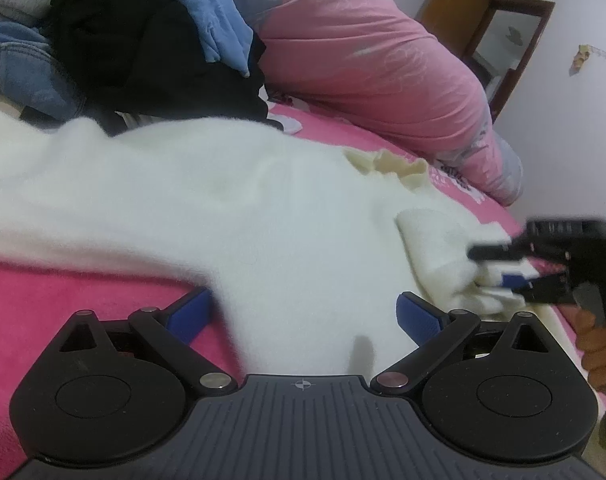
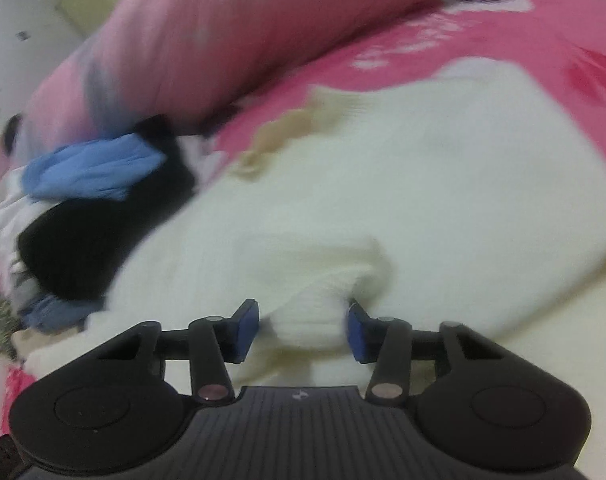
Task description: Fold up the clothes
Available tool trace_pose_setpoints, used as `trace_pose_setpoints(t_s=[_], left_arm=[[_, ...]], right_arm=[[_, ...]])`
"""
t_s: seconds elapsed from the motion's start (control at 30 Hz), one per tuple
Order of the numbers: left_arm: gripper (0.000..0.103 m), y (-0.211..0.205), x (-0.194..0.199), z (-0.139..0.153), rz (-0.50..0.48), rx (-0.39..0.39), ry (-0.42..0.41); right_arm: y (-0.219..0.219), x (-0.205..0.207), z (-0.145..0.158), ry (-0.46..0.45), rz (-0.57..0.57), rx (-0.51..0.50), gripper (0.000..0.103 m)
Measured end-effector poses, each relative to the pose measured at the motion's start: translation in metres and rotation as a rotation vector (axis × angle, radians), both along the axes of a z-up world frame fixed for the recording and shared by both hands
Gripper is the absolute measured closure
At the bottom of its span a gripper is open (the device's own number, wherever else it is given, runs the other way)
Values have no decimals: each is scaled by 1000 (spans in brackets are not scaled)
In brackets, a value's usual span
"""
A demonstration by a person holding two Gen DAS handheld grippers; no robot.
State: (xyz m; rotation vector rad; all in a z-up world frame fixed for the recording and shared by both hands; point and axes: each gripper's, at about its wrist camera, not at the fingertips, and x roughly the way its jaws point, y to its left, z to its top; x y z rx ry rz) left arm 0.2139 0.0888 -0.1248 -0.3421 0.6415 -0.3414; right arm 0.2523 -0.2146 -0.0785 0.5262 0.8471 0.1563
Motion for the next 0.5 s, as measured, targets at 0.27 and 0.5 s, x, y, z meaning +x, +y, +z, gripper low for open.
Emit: trace_pose_setpoints(t_s=[0.27, 0.5], left_arm=[[3, 0, -1, 0, -2, 1, -2], [3, 0, 0, -1, 1, -7, -2]], right_arm=[[107, 7, 31, -208, 362, -37, 60], [107, -23, 48, -320, 372, -186, 58]])
